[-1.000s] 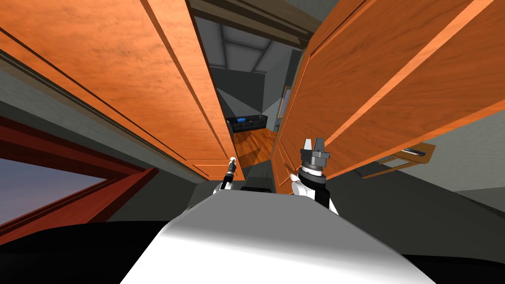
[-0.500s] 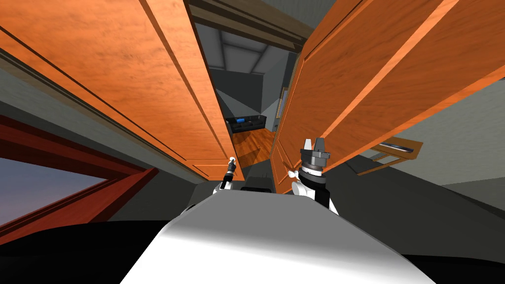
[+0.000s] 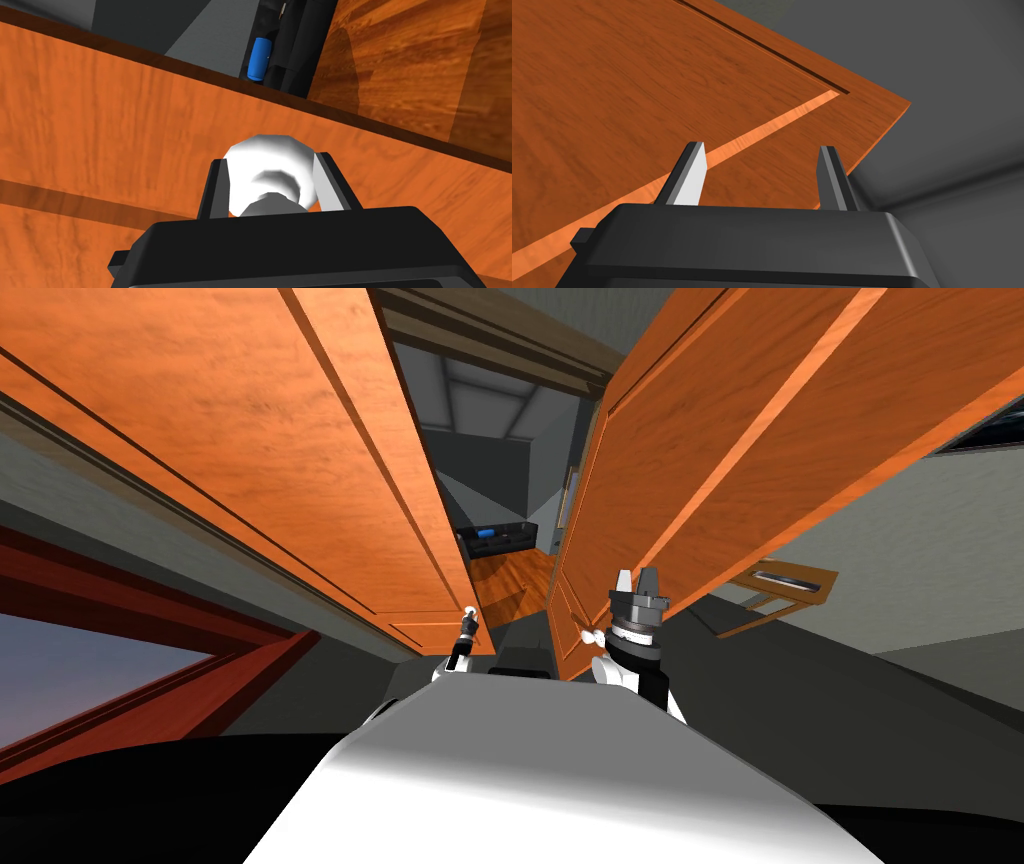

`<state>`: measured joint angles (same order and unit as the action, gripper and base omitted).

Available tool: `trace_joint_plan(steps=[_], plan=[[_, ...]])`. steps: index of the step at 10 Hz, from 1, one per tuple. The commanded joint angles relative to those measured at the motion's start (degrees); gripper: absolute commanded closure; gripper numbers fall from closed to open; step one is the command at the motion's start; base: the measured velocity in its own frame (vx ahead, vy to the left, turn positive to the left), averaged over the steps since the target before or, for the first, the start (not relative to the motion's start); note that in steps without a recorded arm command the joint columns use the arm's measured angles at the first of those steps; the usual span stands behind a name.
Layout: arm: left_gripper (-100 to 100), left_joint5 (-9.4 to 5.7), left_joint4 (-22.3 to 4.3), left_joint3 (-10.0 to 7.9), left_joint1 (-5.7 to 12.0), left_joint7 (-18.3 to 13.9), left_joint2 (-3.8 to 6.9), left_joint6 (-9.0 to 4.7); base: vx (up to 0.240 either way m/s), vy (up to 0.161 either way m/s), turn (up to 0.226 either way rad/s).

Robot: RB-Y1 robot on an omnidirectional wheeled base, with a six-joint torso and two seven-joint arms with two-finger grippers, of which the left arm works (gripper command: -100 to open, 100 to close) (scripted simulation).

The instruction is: Pull the door open

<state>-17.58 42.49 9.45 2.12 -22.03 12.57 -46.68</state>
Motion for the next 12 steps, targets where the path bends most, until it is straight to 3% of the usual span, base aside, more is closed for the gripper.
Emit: trace_joint_plan(steps=[1, 6, 8, 10, 12], plan=[[100, -0.41, 0.14, 0.1, -0.47, -1.82, 0.06, 0.67, -0.023, -0.001, -0.019], [100, -2.74, -0.85, 0.46, 0.36, -9.79, 0.42, 0.3, -0.02, 0.001, -0.029], [100, -2.74, -0.85, 0.46, 0.36, -10.24, 0.42, 0.3, -0.005, 0.0, -0.006], [100, -3.89, -1.34, 0.64, 0.77, -13.81, 0.59, 0.11, -0.013, 0.0, -0.032], [100, -3.89, -1.34, 0.64, 0.77, -14.44, 0.59, 0.11, -0.006, 0.0, -0.008]])
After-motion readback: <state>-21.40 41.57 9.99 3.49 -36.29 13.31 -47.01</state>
